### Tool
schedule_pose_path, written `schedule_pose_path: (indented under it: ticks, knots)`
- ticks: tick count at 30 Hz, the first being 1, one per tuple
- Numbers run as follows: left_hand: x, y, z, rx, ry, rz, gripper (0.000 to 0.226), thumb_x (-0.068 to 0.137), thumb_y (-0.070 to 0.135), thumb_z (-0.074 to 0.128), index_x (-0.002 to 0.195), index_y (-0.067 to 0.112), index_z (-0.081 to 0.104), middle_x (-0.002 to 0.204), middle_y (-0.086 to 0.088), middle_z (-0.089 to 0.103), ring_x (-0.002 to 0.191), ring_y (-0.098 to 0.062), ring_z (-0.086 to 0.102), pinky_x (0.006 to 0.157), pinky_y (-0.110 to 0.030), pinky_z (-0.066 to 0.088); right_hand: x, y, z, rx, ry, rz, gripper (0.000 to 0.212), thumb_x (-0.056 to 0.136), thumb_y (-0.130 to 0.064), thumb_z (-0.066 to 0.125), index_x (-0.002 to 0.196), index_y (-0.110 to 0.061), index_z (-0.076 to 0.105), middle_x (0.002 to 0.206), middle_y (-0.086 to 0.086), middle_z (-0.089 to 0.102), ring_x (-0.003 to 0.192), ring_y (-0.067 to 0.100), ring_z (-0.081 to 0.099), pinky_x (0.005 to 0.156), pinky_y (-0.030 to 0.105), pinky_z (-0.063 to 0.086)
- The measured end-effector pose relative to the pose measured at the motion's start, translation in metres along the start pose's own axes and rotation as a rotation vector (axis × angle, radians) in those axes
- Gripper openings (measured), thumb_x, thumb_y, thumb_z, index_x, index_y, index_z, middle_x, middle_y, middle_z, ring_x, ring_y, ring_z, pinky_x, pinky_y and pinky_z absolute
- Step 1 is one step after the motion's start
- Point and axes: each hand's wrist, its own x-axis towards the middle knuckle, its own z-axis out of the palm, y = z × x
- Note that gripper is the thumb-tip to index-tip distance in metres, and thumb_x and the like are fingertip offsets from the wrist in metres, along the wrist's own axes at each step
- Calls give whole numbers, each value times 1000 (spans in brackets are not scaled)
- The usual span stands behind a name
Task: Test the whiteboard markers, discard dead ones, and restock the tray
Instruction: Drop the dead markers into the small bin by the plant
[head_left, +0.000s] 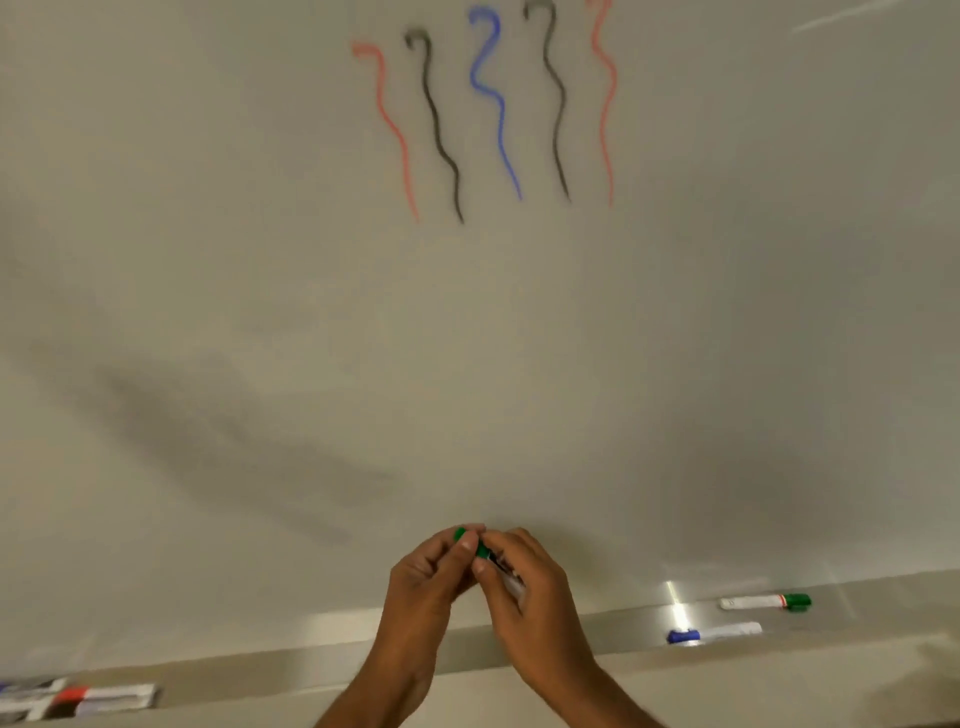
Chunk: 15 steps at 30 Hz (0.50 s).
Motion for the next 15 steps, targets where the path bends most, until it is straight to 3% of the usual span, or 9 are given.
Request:
schedule_pose_path:
  ticks: [4,8,11,15]
  knots:
    - [-3,39,-10,-104,12,-24,19,93,11,66,102,1,78,103,-24,75,97,-32,73,85,-35,59,18,-37,12,-26,94,-46,21,96,-26,61,115,-30,68,98,-13,65,92,10,67,76,32,56]
    - [-4,76,-23,-166,29,-7,15,91,7,68,88,2,81,97,-26,76,88,-31,74,73,-32,63,38,-72,24,-43,120,-52,29,94,-40,57,115,-26,71,100,-16,69,96,4,68,80,31,57]
    - [-4,99,-31,-209,67,12,14,91,7,69,93,-2,80,97,-25,76,97,-38,73,78,-34,64,50,-97,33,-110,122,-61,51,94,-63,43,122,-29,68,105,-20,69,98,-1,67,83,27,56]
    - [-6,124,-40,-258,115,20,17,90,9,71,98,-5,77,95,-25,76,101,-41,72,90,-44,58,63,-124,42,-198,109,-82,58,94,-68,34,127,-31,65,105,-19,70,97,-3,66,82,24,56]
